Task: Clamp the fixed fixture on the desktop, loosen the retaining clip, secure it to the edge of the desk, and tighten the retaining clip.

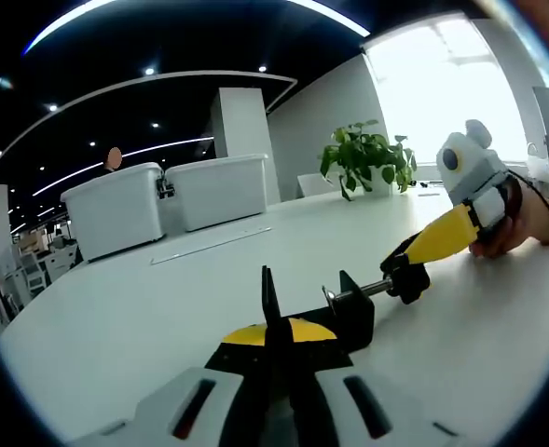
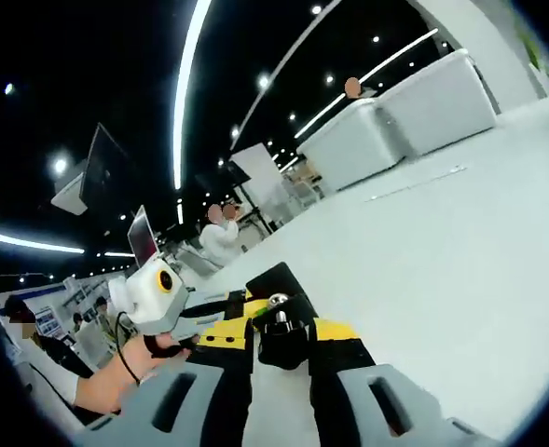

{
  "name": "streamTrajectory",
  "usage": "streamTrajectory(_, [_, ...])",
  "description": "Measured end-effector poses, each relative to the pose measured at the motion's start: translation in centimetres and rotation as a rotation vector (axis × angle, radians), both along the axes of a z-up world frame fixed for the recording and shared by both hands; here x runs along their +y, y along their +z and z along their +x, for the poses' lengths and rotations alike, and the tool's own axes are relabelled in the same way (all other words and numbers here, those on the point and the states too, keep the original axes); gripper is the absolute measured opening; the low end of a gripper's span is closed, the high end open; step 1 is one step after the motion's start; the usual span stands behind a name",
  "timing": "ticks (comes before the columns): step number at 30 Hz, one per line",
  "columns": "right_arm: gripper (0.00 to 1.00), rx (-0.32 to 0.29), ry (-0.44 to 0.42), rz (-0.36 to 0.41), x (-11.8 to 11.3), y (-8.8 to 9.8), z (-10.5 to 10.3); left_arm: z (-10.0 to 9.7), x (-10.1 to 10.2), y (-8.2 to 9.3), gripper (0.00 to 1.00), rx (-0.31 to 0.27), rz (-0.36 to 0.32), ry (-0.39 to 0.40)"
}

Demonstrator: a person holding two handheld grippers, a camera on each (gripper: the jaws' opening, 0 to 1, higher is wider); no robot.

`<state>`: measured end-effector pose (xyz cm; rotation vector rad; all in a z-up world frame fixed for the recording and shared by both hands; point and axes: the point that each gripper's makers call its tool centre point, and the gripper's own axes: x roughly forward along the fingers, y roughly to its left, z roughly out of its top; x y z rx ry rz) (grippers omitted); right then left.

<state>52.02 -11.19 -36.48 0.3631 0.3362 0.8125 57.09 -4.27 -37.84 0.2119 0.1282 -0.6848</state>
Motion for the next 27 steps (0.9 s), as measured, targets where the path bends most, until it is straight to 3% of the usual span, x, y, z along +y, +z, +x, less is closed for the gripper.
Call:
streamTrajectory(2, [0.2,-0.027,0.007,-0.017,0.2,0.1,-0.3,0.1,0.0,0.0,0.05,0.0,0.0,0.0])
streamTrajectory(8, [0.19,-0.236,0.018,-0.205,0.7,0.5,-0.7,-0.1,0.0,-0.1,0.05,-0.001,0.0,0.001])
streamTrajectory(10, [0.19,-0.347,0.037,-0.308,1.0,0.7,-0.9,-0.2,-0.1,-0.1,0.05,-0.002,0.0,0.002])
streamTrajectory(14, [0.2,-0.651,0.074,-0.602,1.7,1.0,-1.4,-0.1,0.0,-0.1,0.05,-0.003,0.001,0.002])
streamTrajectory(15, [0.2,-0.684,0.077,-0.634,1.7,0.8,-1.4,-0.2,-0.1,-0.1,0.05,-0.003,0.001,0.002])
streamTrajectory(21, [0.2,-0.653,0.066,-0.607,1.5,0.8,-0.8,-0.1,0.0,-0.1,0.05,-0.003,0.001,0.002])
streamTrajectory(23, [0.24,-0.605,0.058,-0.572,1.4,0.7,-0.7,-0.2,-0.1,-0.1,0.05,-0.003,0.001,0.002])
streamTrajectory(25, [0.36,-0.513,0.059,-0.445,1.6,0.9,-0.8,-0.3,-0.1,-0.1,0.05,-0.004,0.001,0.002])
streamTrajectory(27, [0.38,-0.352,0.036,-0.245,1.4,1.5,-0.5,-0.3,-0.1,-0.1,0.05,-0.003,0.002,0.002])
